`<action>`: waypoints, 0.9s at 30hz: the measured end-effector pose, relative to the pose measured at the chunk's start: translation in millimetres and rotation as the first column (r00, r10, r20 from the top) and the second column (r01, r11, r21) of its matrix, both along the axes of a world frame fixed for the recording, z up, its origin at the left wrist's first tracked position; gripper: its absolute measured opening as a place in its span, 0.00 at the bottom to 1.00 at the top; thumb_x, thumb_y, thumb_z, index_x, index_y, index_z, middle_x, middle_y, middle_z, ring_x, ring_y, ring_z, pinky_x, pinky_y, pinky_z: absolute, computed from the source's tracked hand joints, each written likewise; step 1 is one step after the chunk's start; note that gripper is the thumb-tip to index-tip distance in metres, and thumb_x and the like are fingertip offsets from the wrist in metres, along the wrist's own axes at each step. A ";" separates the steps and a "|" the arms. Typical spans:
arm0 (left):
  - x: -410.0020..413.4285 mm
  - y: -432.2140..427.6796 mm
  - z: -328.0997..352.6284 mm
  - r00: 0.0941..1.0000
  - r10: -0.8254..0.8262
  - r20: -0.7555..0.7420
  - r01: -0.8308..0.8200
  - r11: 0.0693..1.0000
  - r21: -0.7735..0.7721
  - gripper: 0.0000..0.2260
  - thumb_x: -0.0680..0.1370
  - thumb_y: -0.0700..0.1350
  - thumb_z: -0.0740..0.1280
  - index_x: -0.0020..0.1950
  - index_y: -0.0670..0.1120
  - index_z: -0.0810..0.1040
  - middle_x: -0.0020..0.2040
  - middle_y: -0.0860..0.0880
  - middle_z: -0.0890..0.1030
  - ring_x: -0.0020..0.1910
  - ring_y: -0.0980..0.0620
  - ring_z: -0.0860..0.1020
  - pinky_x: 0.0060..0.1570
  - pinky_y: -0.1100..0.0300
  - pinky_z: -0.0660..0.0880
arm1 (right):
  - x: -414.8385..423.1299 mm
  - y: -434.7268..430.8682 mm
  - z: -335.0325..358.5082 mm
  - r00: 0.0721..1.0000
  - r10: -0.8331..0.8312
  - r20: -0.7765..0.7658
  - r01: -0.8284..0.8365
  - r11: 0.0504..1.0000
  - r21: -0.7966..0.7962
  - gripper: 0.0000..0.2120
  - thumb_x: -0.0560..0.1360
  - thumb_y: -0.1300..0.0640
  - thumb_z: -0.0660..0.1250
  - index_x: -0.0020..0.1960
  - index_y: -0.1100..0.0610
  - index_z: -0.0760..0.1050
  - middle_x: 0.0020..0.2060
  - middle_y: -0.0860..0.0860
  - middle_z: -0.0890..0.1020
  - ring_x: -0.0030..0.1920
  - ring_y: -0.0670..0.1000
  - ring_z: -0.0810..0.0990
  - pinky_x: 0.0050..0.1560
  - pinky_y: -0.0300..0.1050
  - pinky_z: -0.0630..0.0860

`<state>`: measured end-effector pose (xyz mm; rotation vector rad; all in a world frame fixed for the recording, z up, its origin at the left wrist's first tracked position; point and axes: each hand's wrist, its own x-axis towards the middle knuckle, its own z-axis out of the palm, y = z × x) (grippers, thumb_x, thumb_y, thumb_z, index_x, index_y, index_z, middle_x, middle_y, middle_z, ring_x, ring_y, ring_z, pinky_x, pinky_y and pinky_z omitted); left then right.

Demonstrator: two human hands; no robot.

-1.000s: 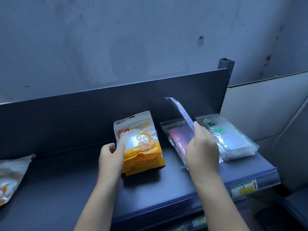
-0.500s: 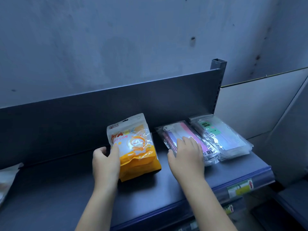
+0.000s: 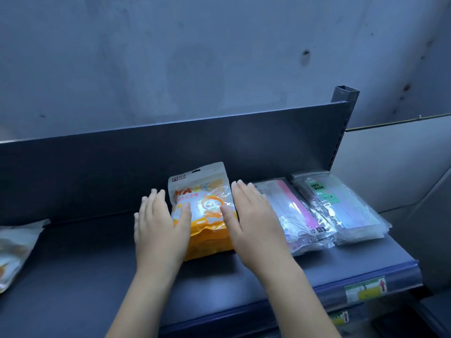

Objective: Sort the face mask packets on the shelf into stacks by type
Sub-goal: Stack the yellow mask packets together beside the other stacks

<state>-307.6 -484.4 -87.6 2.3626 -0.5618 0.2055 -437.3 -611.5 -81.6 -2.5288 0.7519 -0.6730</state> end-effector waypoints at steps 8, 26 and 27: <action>3.3 29.3 2.5 0.997 0.063 0.053 -0.067 0.996 0.062 0.33 0.81 0.61 0.59 0.82 0.46 0.61 0.83 0.49 0.59 0.83 0.51 0.51 0.81 0.50 0.47 | 31.2 21.0 8.0 0.990 0.122 0.076 -0.125 0.991 0.044 0.32 0.83 0.41 0.53 0.83 0.54 0.63 0.82 0.48 0.65 0.84 0.49 0.55 0.83 0.55 0.56; 174.2 279.4 -11.2 0.991 0.136 -0.003 -0.136 0.988 0.072 0.26 0.80 0.58 0.64 0.74 0.44 0.72 0.73 0.46 0.75 0.74 0.45 0.68 0.75 0.46 0.63 | 210.9 260.2 -16.0 0.956 0.290 -0.035 -0.277 0.938 0.208 0.31 0.85 0.40 0.58 0.85 0.50 0.58 0.83 0.42 0.61 0.84 0.42 0.50 0.81 0.41 0.51; 191.3 299.5 -9.9 0.990 0.140 -0.033 -0.138 0.989 0.051 0.25 0.80 0.57 0.65 0.72 0.44 0.73 0.71 0.46 0.76 0.73 0.45 0.70 0.74 0.46 0.64 | 226.1 279.5 -18.7 0.959 0.277 -0.064 -0.257 0.942 0.215 0.32 0.85 0.40 0.58 0.85 0.51 0.58 0.83 0.43 0.61 0.84 0.44 0.51 0.80 0.42 0.53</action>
